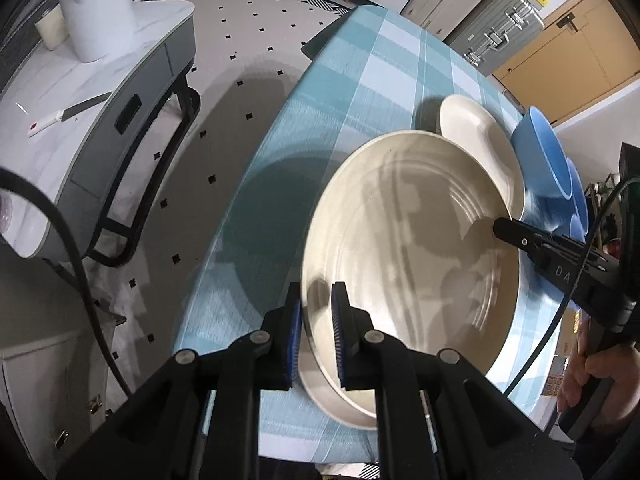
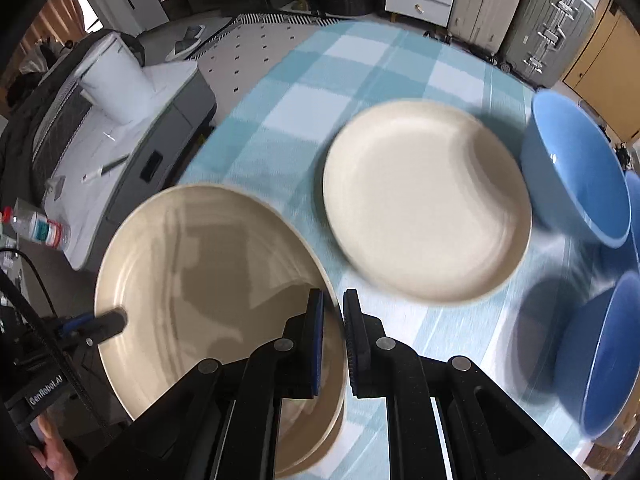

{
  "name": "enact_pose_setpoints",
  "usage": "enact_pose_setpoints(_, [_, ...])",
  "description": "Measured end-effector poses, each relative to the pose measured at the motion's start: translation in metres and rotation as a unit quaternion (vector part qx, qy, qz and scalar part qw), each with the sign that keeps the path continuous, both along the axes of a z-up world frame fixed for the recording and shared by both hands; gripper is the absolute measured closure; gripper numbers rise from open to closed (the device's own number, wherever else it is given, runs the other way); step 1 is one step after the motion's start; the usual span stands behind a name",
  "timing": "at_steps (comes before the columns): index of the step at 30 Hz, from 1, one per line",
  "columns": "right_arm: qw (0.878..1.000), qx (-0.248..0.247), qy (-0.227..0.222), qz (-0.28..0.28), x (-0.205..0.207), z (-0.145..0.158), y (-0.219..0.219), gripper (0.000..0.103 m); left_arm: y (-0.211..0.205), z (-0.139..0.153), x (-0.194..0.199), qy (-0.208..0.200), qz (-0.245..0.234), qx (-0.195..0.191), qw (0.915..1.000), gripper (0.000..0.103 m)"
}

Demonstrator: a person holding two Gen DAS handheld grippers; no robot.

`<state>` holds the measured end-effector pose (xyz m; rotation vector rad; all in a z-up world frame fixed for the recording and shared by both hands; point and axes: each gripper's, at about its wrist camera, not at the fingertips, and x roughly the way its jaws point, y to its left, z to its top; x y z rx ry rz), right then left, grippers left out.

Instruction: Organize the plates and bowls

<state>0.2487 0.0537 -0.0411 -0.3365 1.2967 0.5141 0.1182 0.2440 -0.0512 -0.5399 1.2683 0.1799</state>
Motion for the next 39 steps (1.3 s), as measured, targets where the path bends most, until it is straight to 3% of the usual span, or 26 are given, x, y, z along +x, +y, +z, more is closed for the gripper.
enact_pose_setpoints(11, [1.000, 0.008, -0.006, -0.006, -0.036, -0.018, -0.019, 0.094, -0.016, -0.017, -0.024, 0.012, -0.002, 0.023, 0.9997, 0.092])
enact_pose_setpoints(30, [0.994, -0.047, -0.092, 0.043, -0.068, -0.028, -0.014, 0.097, -0.033, -0.028, -0.029, 0.008, -0.013, 0.067, 0.9976, 0.092])
enact_pose_setpoints(39, [0.995, -0.016, -0.097, 0.034, -0.070, -0.027, -0.028, 0.097, -0.026, -0.030, -0.033, -0.001, -0.013, 0.077, 0.9970, 0.089])
